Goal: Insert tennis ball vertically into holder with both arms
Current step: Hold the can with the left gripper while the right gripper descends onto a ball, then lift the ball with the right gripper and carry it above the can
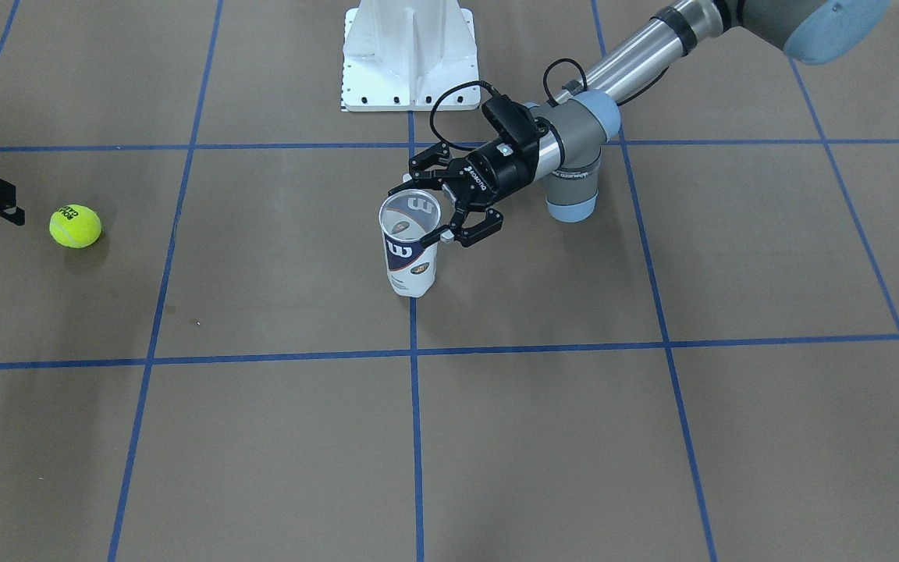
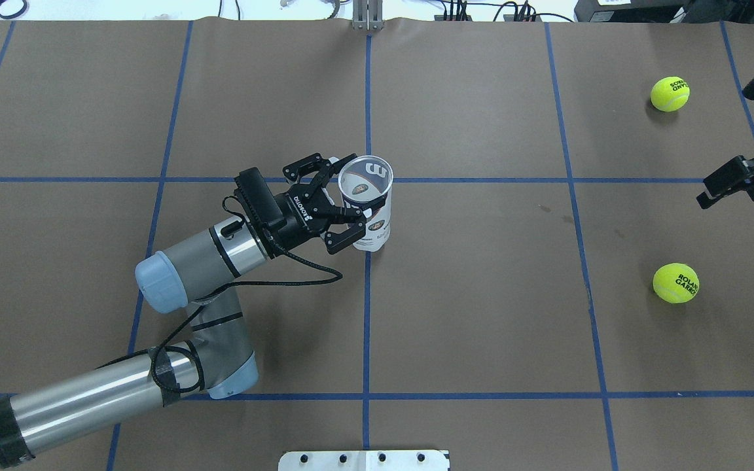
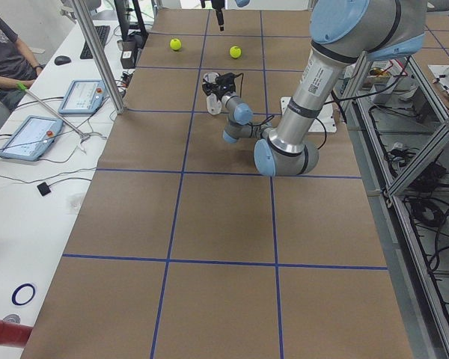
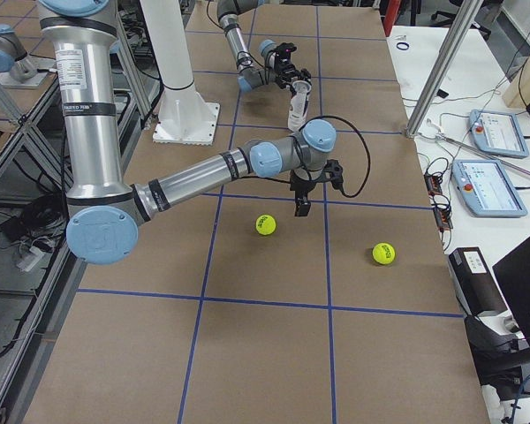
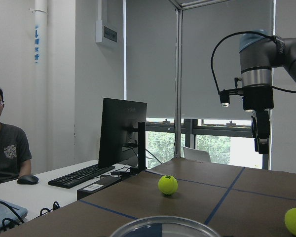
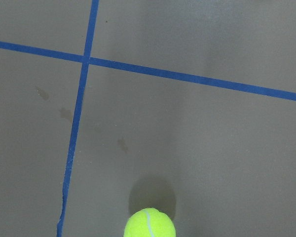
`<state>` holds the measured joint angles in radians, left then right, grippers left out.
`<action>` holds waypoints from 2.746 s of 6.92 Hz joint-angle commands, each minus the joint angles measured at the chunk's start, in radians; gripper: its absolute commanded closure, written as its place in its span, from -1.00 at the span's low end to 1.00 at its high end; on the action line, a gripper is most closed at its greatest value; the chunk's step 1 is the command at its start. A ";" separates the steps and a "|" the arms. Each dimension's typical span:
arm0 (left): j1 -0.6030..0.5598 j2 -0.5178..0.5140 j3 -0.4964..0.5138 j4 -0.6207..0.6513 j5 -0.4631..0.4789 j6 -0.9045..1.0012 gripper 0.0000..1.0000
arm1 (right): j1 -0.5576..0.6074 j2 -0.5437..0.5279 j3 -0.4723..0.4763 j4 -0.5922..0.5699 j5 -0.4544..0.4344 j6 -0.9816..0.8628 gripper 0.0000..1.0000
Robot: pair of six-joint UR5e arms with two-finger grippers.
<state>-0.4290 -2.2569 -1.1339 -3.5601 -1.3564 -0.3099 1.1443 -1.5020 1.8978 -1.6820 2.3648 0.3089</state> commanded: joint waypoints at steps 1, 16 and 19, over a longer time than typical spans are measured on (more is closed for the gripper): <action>0.001 -0.003 -0.001 0.000 0.000 0.000 -0.32 | -0.116 -0.010 -0.005 0.100 -0.113 0.123 -0.98; 0.001 -0.003 -0.003 0.001 0.002 0.000 -0.32 | -0.314 -0.175 -0.056 0.470 -0.242 0.265 1.00; 0.001 -0.003 -0.001 0.001 0.002 0.000 -0.32 | -0.266 -0.126 0.007 0.456 -0.184 0.277 1.00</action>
<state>-0.4280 -2.2595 -1.1357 -3.5588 -1.3545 -0.3099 0.8473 -1.6575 1.8913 -1.2175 2.1421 0.5834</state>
